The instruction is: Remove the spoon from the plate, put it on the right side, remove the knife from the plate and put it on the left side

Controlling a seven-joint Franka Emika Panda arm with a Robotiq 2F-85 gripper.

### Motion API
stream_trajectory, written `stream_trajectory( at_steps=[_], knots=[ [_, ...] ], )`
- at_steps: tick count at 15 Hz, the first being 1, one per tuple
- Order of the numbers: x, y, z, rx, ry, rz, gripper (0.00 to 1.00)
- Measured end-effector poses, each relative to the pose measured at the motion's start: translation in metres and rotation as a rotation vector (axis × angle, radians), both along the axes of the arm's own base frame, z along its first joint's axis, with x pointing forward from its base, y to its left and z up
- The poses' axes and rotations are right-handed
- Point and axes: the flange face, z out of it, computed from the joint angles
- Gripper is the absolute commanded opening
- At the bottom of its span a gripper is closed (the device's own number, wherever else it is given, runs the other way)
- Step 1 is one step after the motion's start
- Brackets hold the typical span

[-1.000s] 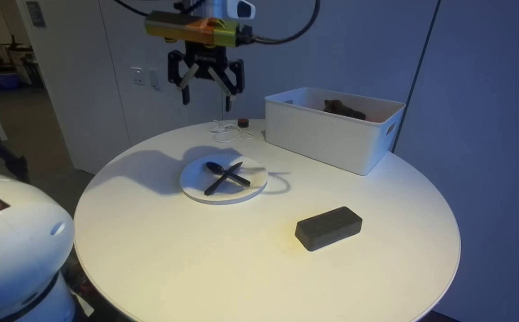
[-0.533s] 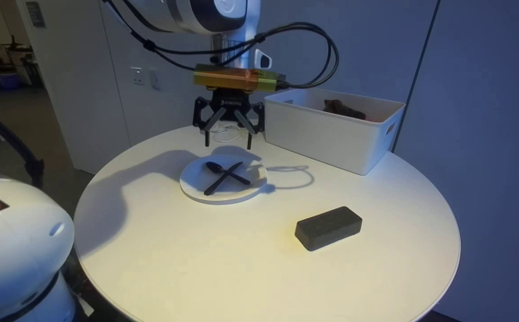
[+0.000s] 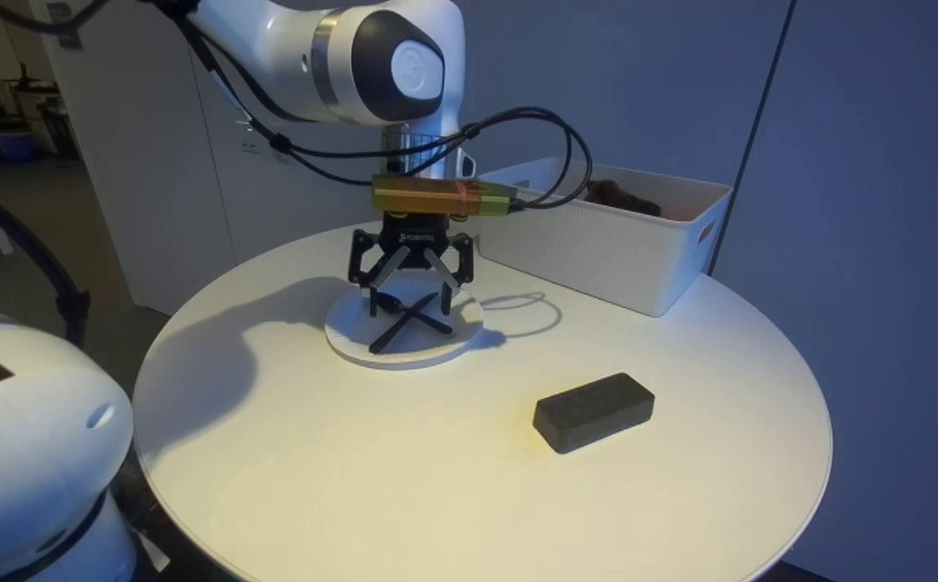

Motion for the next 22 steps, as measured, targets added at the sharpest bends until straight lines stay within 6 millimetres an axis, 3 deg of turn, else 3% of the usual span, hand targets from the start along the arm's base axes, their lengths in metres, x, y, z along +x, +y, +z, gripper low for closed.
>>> stream_trajectory(
  at_steps=[3,7,10,14,19,20,21,22],
  knots=[
    [0.005,0.012,-0.015,-0.010,-0.060,0.061,1.00],
    [0.020,0.019,-0.017,-0.029,-0.150,0.114,1.00],
    [0.026,0.018,-0.017,-0.026,-0.174,0.123,0.92],
    [0.030,0.010,-0.022,-0.006,-0.166,0.109,1.00],
    [0.033,0.004,-0.035,0.000,-0.137,0.113,1.00],
    [0.034,0.003,-0.038,-0.001,-0.132,0.113,0.75],
    [0.036,0.001,-0.040,-0.001,-0.128,0.112,0.74],
    [0.038,0.000,-0.041,0.000,-0.125,0.110,0.66]
  ],
)
